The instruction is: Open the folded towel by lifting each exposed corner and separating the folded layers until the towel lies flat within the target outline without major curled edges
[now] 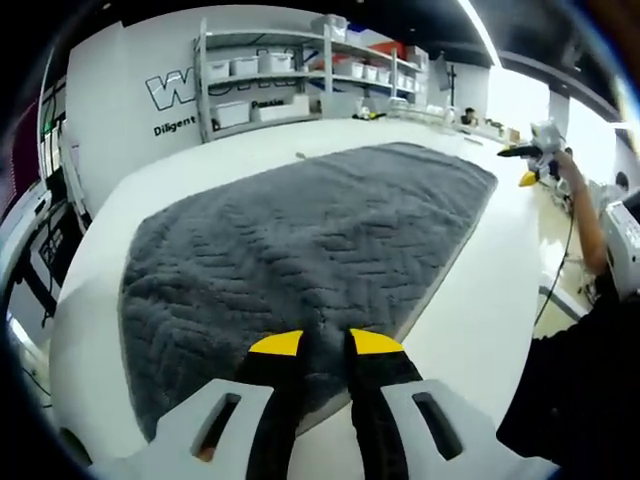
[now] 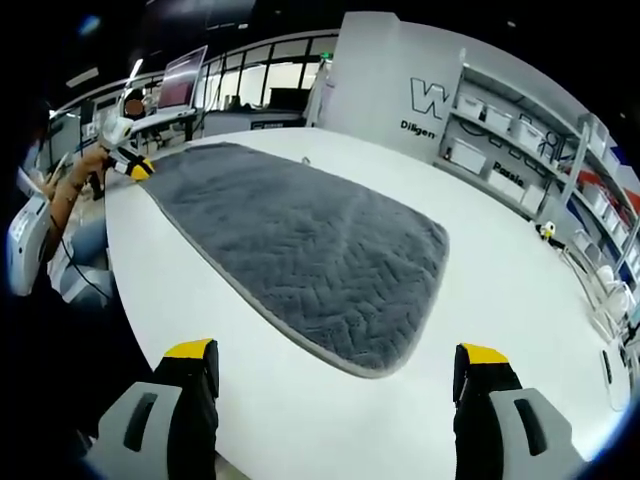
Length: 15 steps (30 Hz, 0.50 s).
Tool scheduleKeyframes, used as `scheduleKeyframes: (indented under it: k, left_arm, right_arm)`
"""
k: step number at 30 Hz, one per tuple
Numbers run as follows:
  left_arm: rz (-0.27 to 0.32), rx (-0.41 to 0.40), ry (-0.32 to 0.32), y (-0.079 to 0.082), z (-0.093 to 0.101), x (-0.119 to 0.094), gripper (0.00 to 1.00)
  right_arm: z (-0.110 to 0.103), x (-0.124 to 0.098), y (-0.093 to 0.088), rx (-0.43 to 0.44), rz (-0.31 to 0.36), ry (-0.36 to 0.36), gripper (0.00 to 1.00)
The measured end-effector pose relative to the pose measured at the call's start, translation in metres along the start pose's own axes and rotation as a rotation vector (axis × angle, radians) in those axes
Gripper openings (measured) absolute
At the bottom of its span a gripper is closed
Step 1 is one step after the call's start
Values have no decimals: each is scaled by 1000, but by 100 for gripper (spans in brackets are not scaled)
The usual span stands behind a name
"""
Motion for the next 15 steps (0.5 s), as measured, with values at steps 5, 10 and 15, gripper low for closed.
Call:
scheduleKeyframes:
  k: [5, 10, 15]
  left_arm:
    - [0, -19, -15, 1, 1, 0, 19]
    - [82, -89, -63, 5, 8, -6, 35]
    - [149, -148, -40, 8, 0, -18, 49]
  right_arm:
    - [-1, -1, 0, -2, 1, 1, 99]
    - [-2, -2, 1, -2, 3, 5, 99]
    - [-4, 0, 3, -5, 3, 13, 99]
Point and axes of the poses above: the point that each gripper's makers call its tool centre point, and the gripper's own axes: x roughly forward along the fingers, z roughly to its right, y roughly out of its top, the point moved 2 cm from there along -x, roughly backward along the fingers, and after that the axes turned 1 degree about -z, right-handed, at the moved point
